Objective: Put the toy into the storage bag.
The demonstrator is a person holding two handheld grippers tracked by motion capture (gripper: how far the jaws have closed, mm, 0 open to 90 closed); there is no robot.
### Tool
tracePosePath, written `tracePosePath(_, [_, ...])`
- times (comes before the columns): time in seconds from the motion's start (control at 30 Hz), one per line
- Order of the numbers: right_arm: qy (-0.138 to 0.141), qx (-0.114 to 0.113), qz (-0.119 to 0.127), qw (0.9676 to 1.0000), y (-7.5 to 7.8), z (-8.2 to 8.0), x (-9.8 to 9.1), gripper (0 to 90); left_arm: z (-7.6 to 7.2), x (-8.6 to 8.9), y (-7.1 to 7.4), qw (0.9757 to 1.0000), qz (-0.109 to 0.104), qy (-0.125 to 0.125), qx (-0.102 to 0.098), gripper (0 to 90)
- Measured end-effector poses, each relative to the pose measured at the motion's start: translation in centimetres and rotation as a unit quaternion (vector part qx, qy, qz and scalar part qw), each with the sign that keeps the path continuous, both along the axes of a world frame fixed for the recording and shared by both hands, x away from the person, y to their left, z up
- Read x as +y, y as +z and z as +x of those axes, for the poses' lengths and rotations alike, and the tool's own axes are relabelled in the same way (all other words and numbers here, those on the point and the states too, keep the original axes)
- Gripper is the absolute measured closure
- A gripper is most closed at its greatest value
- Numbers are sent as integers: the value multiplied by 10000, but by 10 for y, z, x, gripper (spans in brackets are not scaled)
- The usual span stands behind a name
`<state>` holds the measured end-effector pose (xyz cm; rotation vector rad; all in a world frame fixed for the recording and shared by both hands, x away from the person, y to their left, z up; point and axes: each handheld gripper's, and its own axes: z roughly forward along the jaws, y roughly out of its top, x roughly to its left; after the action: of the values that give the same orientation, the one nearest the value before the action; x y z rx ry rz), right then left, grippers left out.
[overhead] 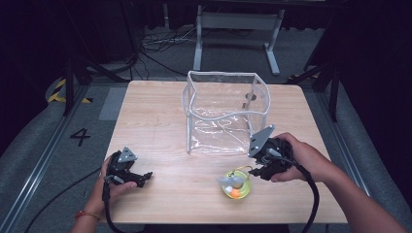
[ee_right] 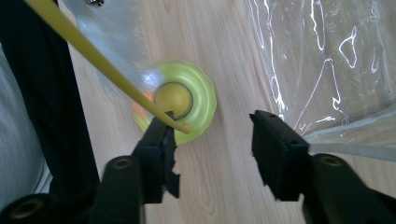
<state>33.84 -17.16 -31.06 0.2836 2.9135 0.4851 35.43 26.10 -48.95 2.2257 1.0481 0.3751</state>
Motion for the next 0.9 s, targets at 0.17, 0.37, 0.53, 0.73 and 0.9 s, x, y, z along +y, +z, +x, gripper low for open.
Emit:
tracePosePath(0.17, [-27, 87, -71, 9999, 1, 2, 4, 725, 0, 0, 0, 10000, -4, 12, 4, 2])
tracePosePath(0.37, [90, 155, -166, 9997, 0, 1, 10, 761, 0, 0, 0, 10000, 10, 0, -15, 2])
tracePosePath(0.53, [56, 370, -429, 9984, -6, 1, 11, 755, 0, 0, 0, 10000, 16, -4, -15, 2])
tracePosePath(0.73, [218, 365, -485, 9979, -10, -2, 14, 840, 0, 0, 0, 10000, 11, 0, -17, 2])
tracePosePath(0.9, [194, 252, -542, 9980, -11, -1, 14, 880, 0, 0, 0, 10000, 4, 0, -1, 2])
